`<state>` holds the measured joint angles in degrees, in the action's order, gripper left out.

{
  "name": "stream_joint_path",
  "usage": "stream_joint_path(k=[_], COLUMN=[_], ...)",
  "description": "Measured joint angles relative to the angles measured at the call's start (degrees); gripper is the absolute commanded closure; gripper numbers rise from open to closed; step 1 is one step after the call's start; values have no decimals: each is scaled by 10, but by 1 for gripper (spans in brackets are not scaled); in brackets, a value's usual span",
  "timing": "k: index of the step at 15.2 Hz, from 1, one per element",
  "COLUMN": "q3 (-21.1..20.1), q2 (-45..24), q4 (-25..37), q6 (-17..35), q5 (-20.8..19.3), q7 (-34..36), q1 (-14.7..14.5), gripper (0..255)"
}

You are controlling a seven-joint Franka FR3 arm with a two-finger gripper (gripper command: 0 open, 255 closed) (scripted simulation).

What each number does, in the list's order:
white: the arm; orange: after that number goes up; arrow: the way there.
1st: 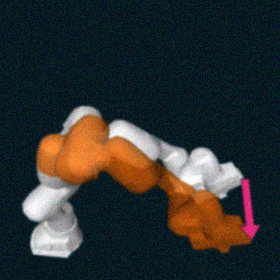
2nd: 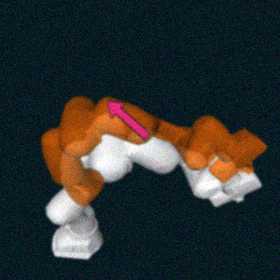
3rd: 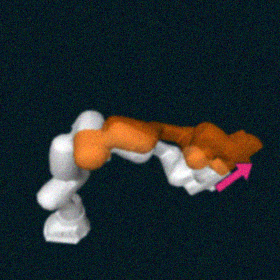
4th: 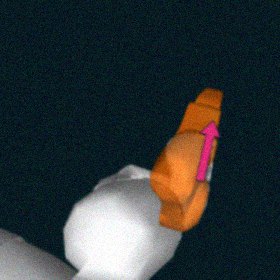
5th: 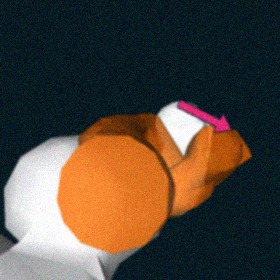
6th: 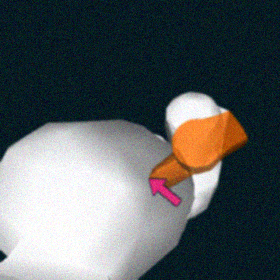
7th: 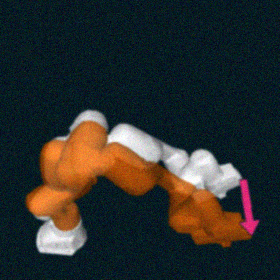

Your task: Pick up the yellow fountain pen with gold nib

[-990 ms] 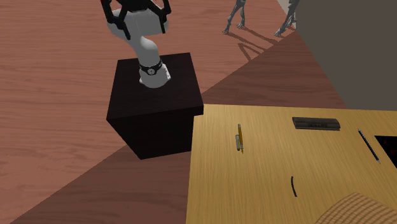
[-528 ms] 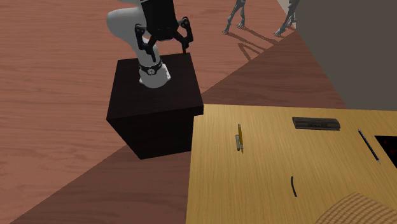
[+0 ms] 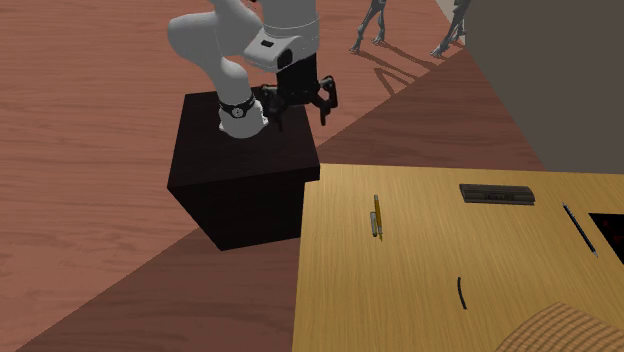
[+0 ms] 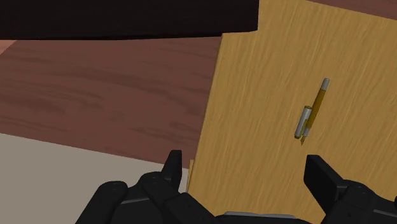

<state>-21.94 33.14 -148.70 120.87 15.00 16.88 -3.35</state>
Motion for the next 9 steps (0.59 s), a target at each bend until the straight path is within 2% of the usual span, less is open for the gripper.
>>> stream_joint_path(k=[5,9], q3=[-63,-109], q2=[-105,-192], q4=[10,22], q6=[96,167], q5=[-5,-34], q7=[66,131], q1=[11,26], gripper=[0,0])
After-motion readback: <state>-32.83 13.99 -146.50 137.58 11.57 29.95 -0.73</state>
